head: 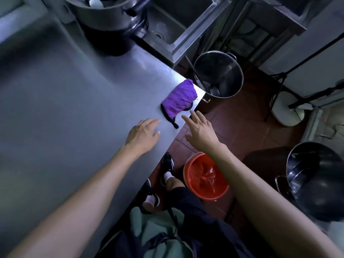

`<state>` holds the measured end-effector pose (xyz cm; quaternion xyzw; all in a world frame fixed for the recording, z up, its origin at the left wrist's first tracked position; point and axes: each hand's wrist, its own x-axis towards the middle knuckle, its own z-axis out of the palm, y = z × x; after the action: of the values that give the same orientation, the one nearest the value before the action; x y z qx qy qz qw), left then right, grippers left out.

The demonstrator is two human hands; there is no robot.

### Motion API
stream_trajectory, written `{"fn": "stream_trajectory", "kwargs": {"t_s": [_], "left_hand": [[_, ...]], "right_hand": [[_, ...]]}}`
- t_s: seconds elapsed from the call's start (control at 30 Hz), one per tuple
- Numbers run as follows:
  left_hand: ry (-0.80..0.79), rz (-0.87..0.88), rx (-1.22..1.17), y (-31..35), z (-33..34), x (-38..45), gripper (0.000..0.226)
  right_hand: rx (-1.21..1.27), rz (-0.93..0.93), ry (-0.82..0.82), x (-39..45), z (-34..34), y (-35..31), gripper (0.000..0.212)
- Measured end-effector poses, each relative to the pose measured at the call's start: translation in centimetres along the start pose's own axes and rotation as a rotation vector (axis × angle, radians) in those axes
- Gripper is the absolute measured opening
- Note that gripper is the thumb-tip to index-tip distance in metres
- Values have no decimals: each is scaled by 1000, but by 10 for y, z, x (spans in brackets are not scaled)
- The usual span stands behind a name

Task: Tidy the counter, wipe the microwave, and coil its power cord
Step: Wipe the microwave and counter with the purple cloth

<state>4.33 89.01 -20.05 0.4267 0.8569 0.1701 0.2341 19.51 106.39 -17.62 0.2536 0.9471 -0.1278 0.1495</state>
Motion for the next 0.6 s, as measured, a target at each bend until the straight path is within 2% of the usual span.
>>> {"fn": "stream_trajectory", "kwargs": {"t_s": [0.33,0.5,0.6], "left_hand": [[71,-165,-80,28,-5,102,44],[11,-262,-108,45,10,137,54],[-38,-283,-18,55,19,142,63]], "right_hand": [[14,-115,11,121,-27,54,77],[12,-198,-112,166,-27,71,91],[21,-232,-162,175,-22,72,92]]}}
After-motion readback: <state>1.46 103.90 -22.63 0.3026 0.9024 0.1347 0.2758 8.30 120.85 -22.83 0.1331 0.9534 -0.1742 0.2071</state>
